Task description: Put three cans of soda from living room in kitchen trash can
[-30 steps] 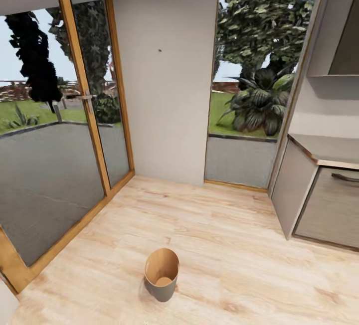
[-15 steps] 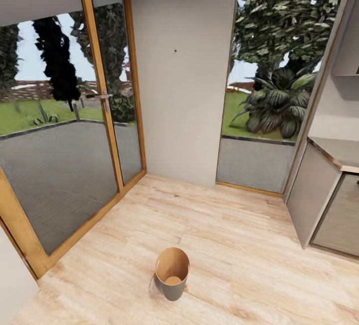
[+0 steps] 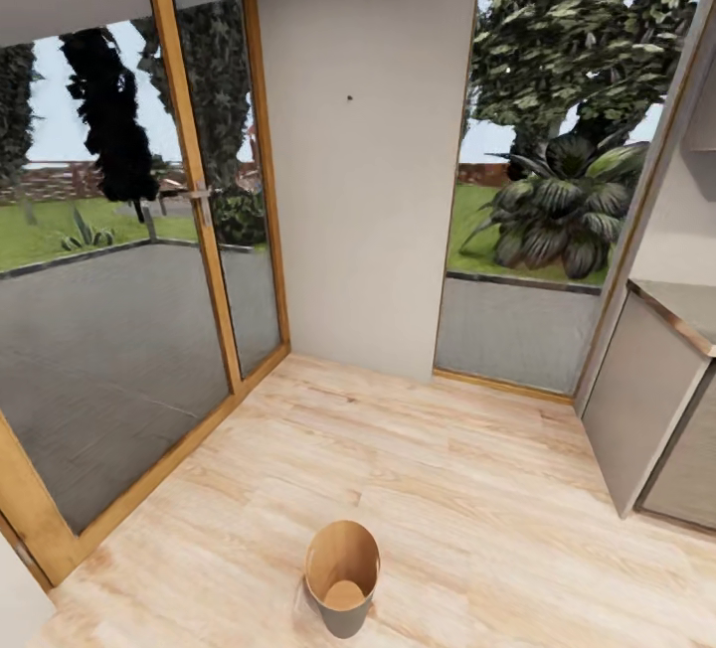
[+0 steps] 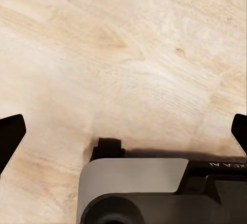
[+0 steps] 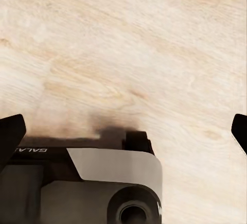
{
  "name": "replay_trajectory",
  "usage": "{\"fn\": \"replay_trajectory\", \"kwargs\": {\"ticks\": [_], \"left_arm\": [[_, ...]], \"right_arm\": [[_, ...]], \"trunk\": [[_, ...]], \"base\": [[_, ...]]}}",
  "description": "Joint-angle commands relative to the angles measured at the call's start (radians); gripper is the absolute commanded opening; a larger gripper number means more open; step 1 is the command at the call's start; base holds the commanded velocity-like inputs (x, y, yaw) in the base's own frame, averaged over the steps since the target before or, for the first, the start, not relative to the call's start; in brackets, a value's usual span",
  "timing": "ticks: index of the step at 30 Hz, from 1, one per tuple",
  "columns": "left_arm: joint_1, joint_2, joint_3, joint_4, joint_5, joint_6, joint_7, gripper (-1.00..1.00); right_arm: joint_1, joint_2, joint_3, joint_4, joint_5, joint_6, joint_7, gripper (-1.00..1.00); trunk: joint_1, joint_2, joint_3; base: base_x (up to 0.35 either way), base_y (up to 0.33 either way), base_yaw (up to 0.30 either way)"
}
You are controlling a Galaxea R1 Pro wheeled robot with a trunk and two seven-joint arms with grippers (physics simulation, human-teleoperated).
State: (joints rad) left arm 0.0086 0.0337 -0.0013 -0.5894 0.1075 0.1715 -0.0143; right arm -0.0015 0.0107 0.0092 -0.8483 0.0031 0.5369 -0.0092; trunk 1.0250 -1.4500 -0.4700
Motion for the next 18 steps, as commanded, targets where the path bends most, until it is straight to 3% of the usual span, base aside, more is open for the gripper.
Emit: {"fn": "replay_trajectory", "kwargs": {"ticks": [1, 6, 18], "left_arm": [[0.000, 0.000, 0.000, 0.001, 0.000, 0.000, 0.000, 1.00], [0.000, 0.000, 0.002, 0.002, 0.000, -0.002, 0.000, 1.00], [-0.001, 0.000, 0.004, 0.002, 0.000, -0.003, 0.000, 1.00]], "right_arm": [[0.000, 0.000, 0.000, 0.000, 0.000, 0.000, 0.000, 1.00], [0.000, 0.000, 0.000, 0.000, 0.000, 0.000, 0.000, 1.00], [0.000, 0.000, -0.001, 0.000, -0.001, 0.000, -0.001, 1.00]], "trunk": [[0.000, 0.000, 0.000], [0.000, 0.000, 0.000], [0.000, 0.000, 0.000]], "base": [[0.334, 0.000, 0.000], [0.279, 0.000, 0.000], [0.021, 0.000, 0.000]]}}
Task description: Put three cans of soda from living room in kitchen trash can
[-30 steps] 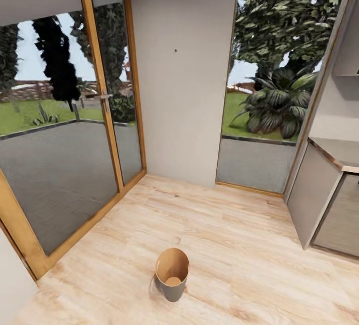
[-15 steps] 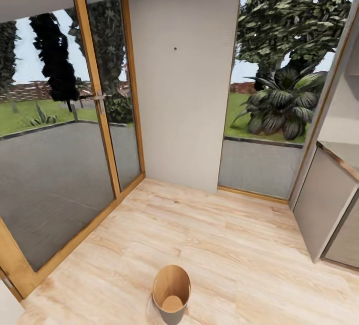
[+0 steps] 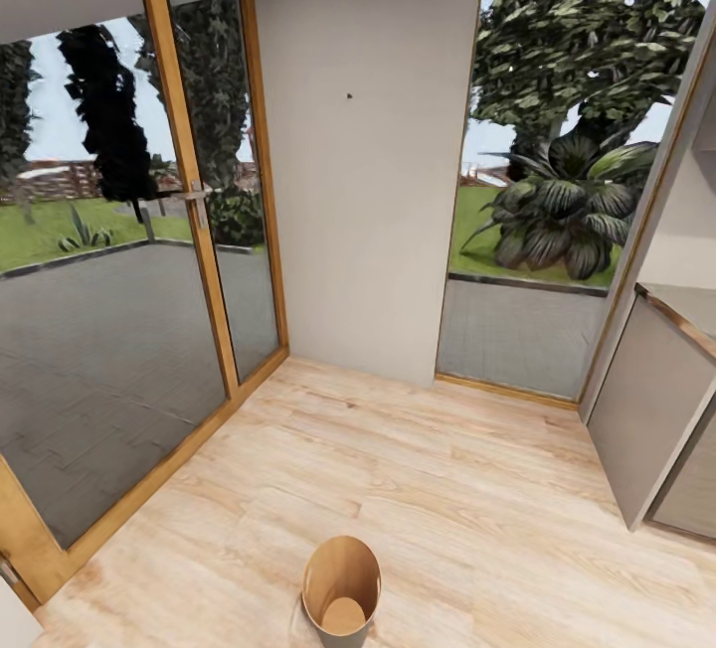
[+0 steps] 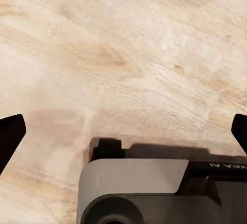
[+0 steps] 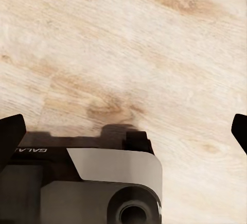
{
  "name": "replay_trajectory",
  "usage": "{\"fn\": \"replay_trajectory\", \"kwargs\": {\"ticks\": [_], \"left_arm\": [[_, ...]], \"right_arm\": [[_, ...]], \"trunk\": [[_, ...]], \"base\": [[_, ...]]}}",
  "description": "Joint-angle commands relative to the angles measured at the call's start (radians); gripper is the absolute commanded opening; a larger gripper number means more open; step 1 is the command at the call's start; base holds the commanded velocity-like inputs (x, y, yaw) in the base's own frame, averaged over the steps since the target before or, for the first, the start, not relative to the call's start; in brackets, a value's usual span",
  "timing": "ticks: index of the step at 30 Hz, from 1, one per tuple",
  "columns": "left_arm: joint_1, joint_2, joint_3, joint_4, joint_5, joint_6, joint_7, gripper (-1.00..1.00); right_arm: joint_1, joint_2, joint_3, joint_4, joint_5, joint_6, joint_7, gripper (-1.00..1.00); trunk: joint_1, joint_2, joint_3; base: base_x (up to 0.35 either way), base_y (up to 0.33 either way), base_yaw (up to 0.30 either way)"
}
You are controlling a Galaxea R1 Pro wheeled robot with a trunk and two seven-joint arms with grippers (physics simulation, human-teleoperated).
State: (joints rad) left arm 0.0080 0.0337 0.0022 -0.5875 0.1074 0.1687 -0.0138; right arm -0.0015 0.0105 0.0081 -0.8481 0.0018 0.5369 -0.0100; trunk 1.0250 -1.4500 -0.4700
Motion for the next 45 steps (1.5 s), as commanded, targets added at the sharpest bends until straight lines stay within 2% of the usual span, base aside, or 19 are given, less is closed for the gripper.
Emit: {"fn": "replay_trajectory", "kwargs": {"ticks": [1, 26, 34, 45], "left_arm": [[0.000, -0.001, 0.000, 0.000, 0.000, 0.000, 0.000, 1.00], [0.000, -0.002, 0.002, -0.003, 0.003, 0.003, -0.001, 1.00], [0.000, -0.002, 0.002, -0.002, 0.003, 0.003, -0.001, 1.00], [0.000, -0.007, 0.001, -0.002, 0.001, 0.004, 0.000, 1.00]], "right_arm": [[0.000, 0.000, 0.000, 0.000, 0.000, 0.000, 0.000, 1.00], [0.000, 0.000, -0.001, 0.000, -0.004, -0.008, 0.001, 1.00], [0.000, 0.000, -0.002, 0.001, -0.004, -0.061, 0.007, 1.00], [0.000, 0.000, 0.000, 0.034, -0.001, -0.065, 0.010, 1.00]], "trunk": [[0.000, 0.000, 0.000], [0.000, 0.000, 0.000], [0.000, 0.000, 0.000], [0.000, 0.000, 0.000]], "base": [[0.000, 0.000, 0.000], [0.000, 0.000, 0.000], [0.000, 0.000, 0.000], [0.000, 0.000, 0.000]]}}
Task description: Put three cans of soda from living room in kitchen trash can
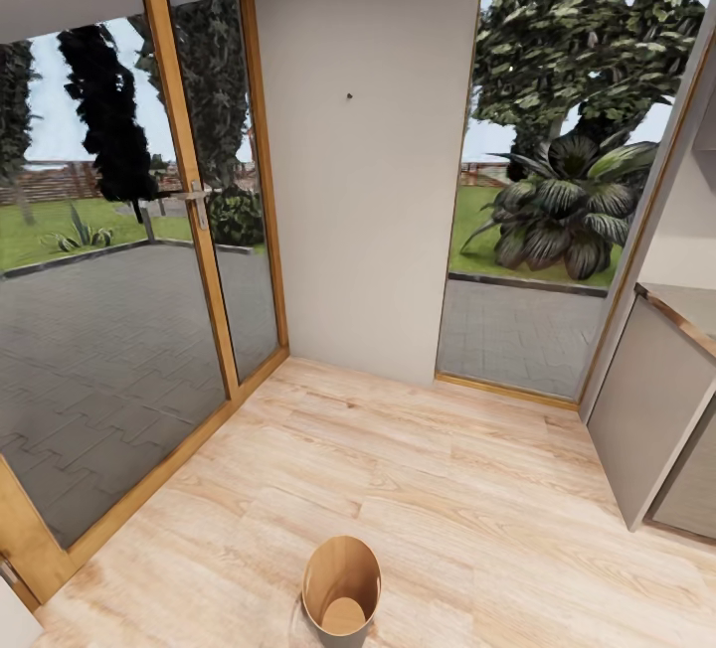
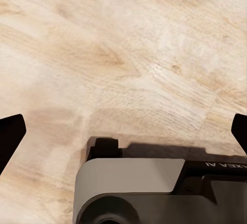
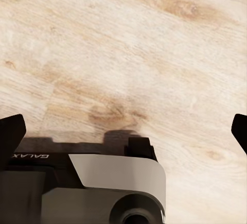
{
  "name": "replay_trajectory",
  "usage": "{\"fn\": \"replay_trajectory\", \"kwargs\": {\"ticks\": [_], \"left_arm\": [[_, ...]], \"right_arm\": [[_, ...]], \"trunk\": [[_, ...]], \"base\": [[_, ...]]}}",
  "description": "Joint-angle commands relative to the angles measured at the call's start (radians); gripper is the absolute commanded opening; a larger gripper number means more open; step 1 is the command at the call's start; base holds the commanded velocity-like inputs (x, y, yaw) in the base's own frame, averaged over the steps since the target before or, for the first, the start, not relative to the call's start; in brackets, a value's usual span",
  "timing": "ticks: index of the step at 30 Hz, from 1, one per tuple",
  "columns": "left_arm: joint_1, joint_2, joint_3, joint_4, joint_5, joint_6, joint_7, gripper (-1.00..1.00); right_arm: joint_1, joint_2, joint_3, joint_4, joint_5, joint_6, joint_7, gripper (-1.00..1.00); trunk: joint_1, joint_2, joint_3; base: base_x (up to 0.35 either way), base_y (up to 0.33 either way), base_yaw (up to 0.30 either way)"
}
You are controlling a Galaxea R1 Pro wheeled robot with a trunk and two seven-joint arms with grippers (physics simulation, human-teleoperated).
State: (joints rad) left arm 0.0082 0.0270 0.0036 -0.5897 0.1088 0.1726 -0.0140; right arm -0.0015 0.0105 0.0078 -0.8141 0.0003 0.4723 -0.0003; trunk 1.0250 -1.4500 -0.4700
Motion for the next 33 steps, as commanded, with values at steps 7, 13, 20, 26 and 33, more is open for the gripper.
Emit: {"fn": "replay_trajectory", "kwargs": {"ticks": [7, 13, 20, 26, 33], "left_arm": [[0.000, -0.003, 0.000, -0.009, 0.000, 0.004, -0.003, 1.00], [0.000, -0.007, 0.000, -0.014, -0.001, 0.005, -0.003, 1.00], [0.000, -0.021, 0.000, -0.010, -0.001, 0.002, 0.000, 1.00], [0.000, -0.030, 0.000, -0.009, -0.001, 0.002, 0.003, 1.00], [0.000, -0.033, 0.001, -0.015, 0.001, 0.008, 0.002, 1.00]], "right_arm": [[0.000, 0.000, 0.000, 0.001, 0.001, 0.000, -0.004, 1.00], [0.000, 0.000, 0.000, 0.001, 0.001, 0.000, -0.007, 1.00], [0.000, 0.000, 0.000, 0.001, 0.000, 0.000, -0.008, 1.00], [0.000, 0.000, 0.000, 0.001, 0.000, -0.001, -0.009, 1.00], [0.000, 0.000, 0.000, 0.001, 0.001, -0.001, -0.009, 1.00]], "trunk": [[0.000, 0.000, 0.000], [0.000, 0.000, 0.000], [0.000, 0.000, 0.000], [0.000, 0.000, 0.000], [0.000, 0.000, 0.000]], "base": [[0.000, 0.000, 0.000], [0.000, 0.000, 0.000], [0.000, 0.000, 0.000], [0.000, 0.000, 0.000], [0.000, 0.000, 0.000]]}}
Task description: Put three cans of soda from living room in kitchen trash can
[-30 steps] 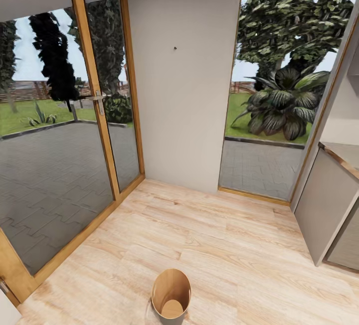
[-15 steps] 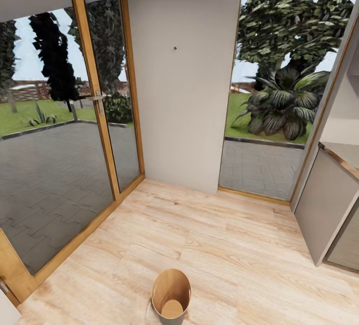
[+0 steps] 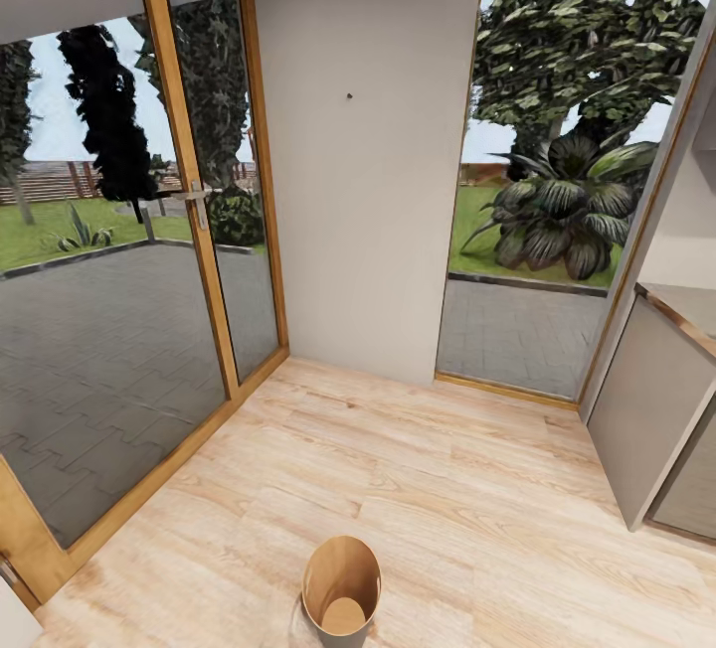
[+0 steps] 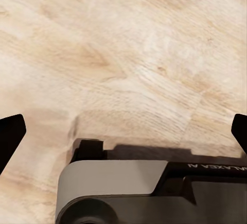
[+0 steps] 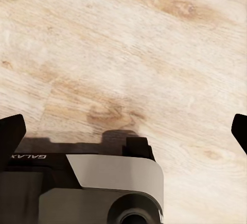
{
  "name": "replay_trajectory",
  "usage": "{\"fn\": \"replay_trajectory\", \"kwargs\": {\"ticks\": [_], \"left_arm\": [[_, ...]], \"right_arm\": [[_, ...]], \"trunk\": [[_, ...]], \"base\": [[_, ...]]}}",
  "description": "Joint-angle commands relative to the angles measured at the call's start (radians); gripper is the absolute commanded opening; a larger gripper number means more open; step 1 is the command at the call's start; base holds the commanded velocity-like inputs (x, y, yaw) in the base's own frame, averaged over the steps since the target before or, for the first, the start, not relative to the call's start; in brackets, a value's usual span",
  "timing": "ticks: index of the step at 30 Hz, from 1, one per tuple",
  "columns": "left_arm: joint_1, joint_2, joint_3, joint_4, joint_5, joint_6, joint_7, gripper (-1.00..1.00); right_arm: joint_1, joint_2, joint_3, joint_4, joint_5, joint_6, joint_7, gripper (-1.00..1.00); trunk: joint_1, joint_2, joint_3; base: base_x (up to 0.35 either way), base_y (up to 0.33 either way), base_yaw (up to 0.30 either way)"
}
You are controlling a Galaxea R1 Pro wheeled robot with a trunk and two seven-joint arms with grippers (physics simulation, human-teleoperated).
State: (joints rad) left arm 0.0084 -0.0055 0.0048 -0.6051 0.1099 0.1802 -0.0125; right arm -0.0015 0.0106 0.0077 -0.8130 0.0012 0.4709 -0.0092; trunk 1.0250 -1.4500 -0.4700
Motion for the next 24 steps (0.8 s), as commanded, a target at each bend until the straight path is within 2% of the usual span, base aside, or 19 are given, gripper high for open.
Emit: {"fn": "replay_trajectory", "kwargs": {"ticks": [1, 5, 11, 17, 24], "left_arm": [[0.000, -0.001, 0.000, 0.000, 0.001, 0.001, 0.000, 1.00], [0.000, -0.021, 0.001, 0.008, -0.001, 0.003, 0.003, 1.00], [0.000, -0.031, 0.001, 0.010, -0.002, 0.004, 0.004, 1.00], [0.000, -0.056, 0.002, 0.013, -0.004, 0.007, 0.006, 1.00], [-0.001, -0.063, 0.001, 0.014, -0.004, 0.008, 0.005, 1.00]], "right_arm": [[0.000, 0.000, 0.000, 0.000, 0.000, 0.000, 0.000, 1.00], [0.000, 0.000, 0.001, 0.000, 0.000, 0.000, 0.000, 1.00], [0.000, 0.000, 0.001, 0.000, 0.000, 0.000, 0.000, 1.00], [0.000, 0.000, 0.000, 0.000, -0.001, 0.000, 0.000, 1.00], [0.000, 0.000, 0.000, 0.000, 0.000, 0.001, 0.003, 1.00]], "trunk": [[0.000, 0.000, 0.000], [0.000, 0.000, 0.000], [0.000, 0.000, 0.000], [0.000, 0.000, 0.000], [0.027, -0.049, -0.022]], "base": [[0.000, 0.000, 0.000], [0.000, 0.000, 0.000], [0.000, 0.000, 0.000], [0.000, 0.000, 0.000], [0.000, 0.000, 0.000]]}}
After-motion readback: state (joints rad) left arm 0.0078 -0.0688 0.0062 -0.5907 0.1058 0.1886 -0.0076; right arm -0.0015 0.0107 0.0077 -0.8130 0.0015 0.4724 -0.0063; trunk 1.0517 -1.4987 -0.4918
